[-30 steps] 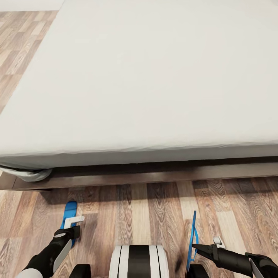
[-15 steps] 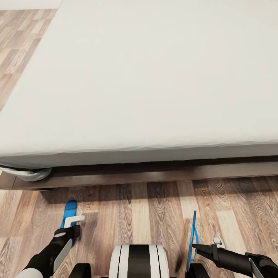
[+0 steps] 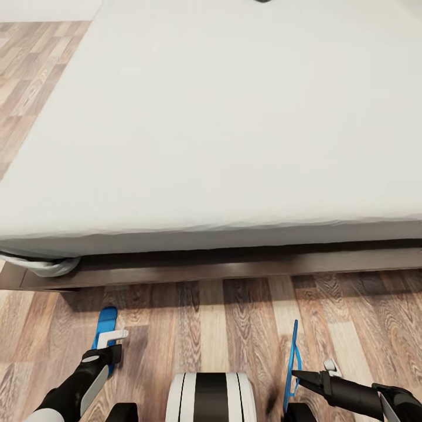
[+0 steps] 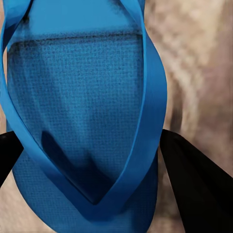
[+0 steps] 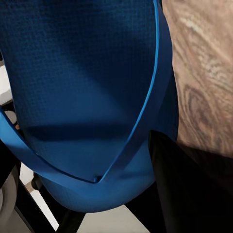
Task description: In the bedroom, move the book from the bed onto either nightstand, and place the two sandals side by side next to the bed.
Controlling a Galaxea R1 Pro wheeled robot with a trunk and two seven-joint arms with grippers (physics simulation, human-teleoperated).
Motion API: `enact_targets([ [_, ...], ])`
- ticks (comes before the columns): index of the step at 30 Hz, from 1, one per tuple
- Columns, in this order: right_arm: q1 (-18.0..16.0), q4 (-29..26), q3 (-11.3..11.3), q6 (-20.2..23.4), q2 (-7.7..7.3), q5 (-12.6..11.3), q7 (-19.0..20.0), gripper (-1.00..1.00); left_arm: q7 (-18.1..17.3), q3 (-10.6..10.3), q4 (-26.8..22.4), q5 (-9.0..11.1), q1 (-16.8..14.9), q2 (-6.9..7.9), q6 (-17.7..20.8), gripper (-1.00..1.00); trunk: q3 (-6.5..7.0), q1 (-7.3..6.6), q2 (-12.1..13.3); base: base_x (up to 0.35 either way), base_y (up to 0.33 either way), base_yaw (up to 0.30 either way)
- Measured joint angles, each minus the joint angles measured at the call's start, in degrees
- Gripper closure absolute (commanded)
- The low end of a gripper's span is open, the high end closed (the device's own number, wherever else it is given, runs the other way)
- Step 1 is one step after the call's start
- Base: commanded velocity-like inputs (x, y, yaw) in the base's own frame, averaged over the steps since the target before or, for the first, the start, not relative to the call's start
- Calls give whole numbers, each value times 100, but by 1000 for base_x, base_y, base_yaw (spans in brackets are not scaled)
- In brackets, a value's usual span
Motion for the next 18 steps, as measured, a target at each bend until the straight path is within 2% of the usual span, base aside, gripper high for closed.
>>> enact_targets([
  [3, -2, -3, -2, 1, 0, -1, 0, 100, -6, -3, 6, 39, 6, -4, -2, 100, 65, -6, 4, 0, 0, 0],
  [18, 1, -2, 0, 0, 0, 0, 0, 100, -6, -2, 7, 41, 7, -2, 4, 100, 66, -5, 5, 0, 0, 0],
])
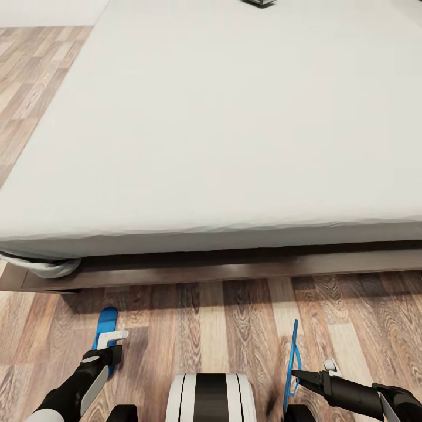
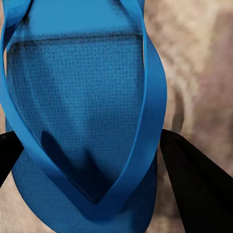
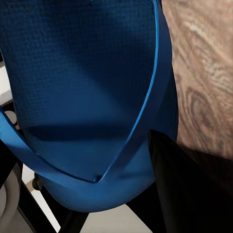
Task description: In the bedroom, move the book from the bed onto either nightstand, and place the two sandals side by side next to the bed.
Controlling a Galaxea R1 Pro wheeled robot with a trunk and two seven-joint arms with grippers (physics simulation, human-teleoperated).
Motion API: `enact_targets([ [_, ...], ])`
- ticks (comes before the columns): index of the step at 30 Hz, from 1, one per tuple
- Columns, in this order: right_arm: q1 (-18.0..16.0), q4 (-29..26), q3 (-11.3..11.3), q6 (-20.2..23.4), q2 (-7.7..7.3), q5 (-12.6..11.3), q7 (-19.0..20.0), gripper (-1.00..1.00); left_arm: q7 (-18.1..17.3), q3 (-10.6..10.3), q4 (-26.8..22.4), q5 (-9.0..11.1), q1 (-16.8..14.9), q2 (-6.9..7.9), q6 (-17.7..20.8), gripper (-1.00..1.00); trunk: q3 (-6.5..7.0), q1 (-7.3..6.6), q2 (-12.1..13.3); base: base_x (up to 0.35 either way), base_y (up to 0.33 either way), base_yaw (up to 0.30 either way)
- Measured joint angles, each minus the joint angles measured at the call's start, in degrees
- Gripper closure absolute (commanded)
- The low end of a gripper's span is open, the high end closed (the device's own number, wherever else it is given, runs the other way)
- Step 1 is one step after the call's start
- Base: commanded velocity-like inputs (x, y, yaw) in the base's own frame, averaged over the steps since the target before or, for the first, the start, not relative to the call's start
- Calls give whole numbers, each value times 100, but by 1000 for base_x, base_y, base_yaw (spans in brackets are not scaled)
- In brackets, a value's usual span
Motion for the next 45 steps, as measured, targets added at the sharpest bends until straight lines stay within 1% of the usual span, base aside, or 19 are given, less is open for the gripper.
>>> enact_targets([
  [6, -2, 1, 0, 0, 0, 1, 0, 100, 0, -4, -1, -5, 0, 0, 16, 100, 0, 0, 0, 0, 0, 0],
  [8, -1, 5, 0, 0, 0, 1, 0, 100, 0, -4, -6, -22, 0, -3, 155, 100, 0, 0, 0, 0, 0, 0],
  [9, -1, 6, 0, 0, 0, 0, 0, 100, 7, 24, -56, -179, -5, -3, 306, 100, 0, -2, -1, 0, 0, 0],
  [10, 0, 7, 0, 0, 0, 0, 0, 100, 7, 28, -43, -240, -5, -4, 290, 100, 0, -2, -1, 0, 0, 0],
  [12, 0, 8, 0, 0, 0, 1, 0, 100, 37, 41, -88, -409, -5, -5, 403, 100, 0, -2, -1, 0, 0, 0],
  [13, 0, 8, 0, 0, 0, 1, 0, 100, 80, 37, -112, -482, -5, -9, 461, 100, 0, -2, -1, 0, 0, 0],
  [15, -2, 8, 0, 0, 0, 1, 0, 100, 110, 34, -130, -541, -5, -12, 504, 100, 0, -2, -1, 0, 0, 0],
  [31, -1, 7, 0, 0, 0, 2, 0, 100, 126, 32, -140, -574, -6, -14, 528, 100, 1, -2, -1, 0, 0, 0],
  [34, -2, 9, 2, -2, 0, 4, -1, 100, 155, 33, -138, -558, -1, -16, 373, 100, -66, 5, -5, 0, 0, 0],
  [45, -1, 8, 0, 0, 0, 2, 0, 100, 159, 32, -145, -555, -1, -16, 385, 100, -67, 4, -5, 0, 0, 0],
])
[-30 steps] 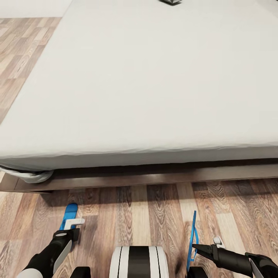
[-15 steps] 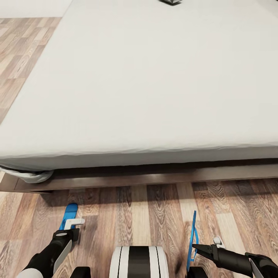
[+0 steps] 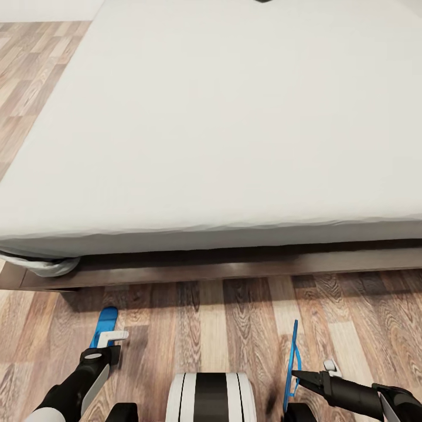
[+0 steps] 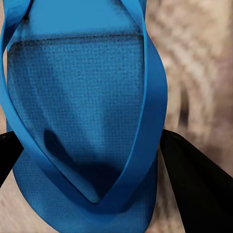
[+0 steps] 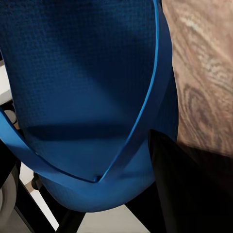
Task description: In the bedroom, move the book from the bed onto either nightstand, and place the two sandals side by side next to the bed.
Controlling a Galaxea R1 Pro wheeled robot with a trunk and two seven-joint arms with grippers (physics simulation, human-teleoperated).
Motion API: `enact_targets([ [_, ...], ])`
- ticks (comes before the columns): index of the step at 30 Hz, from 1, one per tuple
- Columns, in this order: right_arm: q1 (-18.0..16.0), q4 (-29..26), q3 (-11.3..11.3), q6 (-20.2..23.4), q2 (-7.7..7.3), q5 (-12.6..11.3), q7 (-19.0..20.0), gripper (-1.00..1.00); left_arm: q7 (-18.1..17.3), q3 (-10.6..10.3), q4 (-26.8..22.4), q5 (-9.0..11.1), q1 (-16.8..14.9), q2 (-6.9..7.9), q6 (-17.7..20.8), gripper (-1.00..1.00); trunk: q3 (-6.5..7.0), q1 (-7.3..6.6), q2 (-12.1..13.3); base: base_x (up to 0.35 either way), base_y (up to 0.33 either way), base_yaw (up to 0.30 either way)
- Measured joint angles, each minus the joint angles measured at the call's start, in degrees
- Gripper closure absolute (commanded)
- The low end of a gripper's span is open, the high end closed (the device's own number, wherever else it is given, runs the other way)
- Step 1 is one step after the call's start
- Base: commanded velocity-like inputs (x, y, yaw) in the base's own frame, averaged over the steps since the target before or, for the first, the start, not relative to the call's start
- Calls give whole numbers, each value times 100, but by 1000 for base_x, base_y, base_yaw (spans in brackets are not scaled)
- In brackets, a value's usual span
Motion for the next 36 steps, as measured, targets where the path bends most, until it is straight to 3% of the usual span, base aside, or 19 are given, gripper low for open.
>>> enact_targets([
  [16, 0, -2, 0, 0, 0, 0, 0, 100, 6, -1, -7, -4, 0, 0, 16, 100, 0, 0, 0, 0, 0, 0],
  [20, 1, -3, -2, 1, 0, -2, 1, 100, -34, -2, -10, -7, -4, -1, 218, 100, 89, -9, 6, 0, 0, 0],
  [34, 0, -1, 0, 0, 0, 0, 0, 100, -21, -3, -10, -3, -3, -6, 217, 100, 90, -8, 6, 0, 0, 0],
  [36, 0, -1, 0, 0, 0, 0, 0, 100, -167, 9, -3, 7, -1, -4, 220, 100, 111, -11, 7, 0, 0, 0],
])
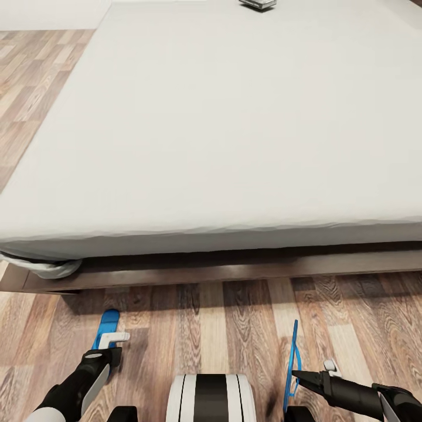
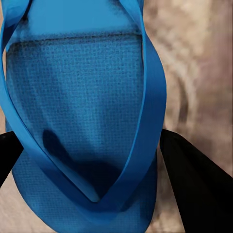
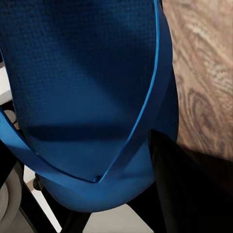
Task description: In the bedroom, move the book from the bed onto either nightstand, and place the two sandals side by side next to the bed.
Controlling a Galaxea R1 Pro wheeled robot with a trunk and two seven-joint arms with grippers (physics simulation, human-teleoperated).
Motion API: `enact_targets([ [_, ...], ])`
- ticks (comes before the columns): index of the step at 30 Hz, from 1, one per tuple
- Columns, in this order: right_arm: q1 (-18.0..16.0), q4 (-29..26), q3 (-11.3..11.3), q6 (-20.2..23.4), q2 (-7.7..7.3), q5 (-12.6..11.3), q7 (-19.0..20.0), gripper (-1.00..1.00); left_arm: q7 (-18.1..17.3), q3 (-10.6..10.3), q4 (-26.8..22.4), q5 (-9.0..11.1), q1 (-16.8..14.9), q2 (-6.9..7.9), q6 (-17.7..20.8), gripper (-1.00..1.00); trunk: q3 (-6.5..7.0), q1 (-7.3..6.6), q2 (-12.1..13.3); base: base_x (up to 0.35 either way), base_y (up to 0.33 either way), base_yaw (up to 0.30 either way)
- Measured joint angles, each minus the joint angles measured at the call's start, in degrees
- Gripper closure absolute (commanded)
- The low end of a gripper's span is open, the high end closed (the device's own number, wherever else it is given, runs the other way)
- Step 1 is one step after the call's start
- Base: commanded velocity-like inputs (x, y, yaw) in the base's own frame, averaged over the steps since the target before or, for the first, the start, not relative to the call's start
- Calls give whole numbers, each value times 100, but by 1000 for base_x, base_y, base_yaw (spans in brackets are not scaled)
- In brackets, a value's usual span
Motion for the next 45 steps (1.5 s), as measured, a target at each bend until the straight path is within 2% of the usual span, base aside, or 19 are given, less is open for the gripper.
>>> enact_targets([
  [6, 1, -2, 0, 0, 0, 0, 0, 100, -10, -10, 3, 38, 1, -1, -29, 100, 0, 0, 0, 0, 0, 0],
  [9, 1, -3, 0, 0, 0, 0, 0, 100, -25, -51, 8, 153, 3, -4, -140, 100, 0, 1, 0, 0, 0, 0],
  [14, 1, -3, 0, 0, 0, -1, 0, 100, -28, -50, 15, 156, 3, -4, -318, 100, 0, 1, 0, 0, 0, 0],
  [30, 0, -4, 0, 0, 0, -1, 0, 100, -29, -50, 25, 157, 3, -4, -320, 100, 0, 1, 0, 0, 0, 0],
  [31, 0, -5, 0, 0, 0, -1, 0, 100, -29, -50, 25, 157, 3, -4, -320, -100, 0, 1, 0, 0, 0, 0],
  [45, 1, -4, 0, 1, 0, -2, 1, 100, -30, -59, 25, 156, 3, -6, -311, -100, 0, 1, 0, 0, 0, 0],
])
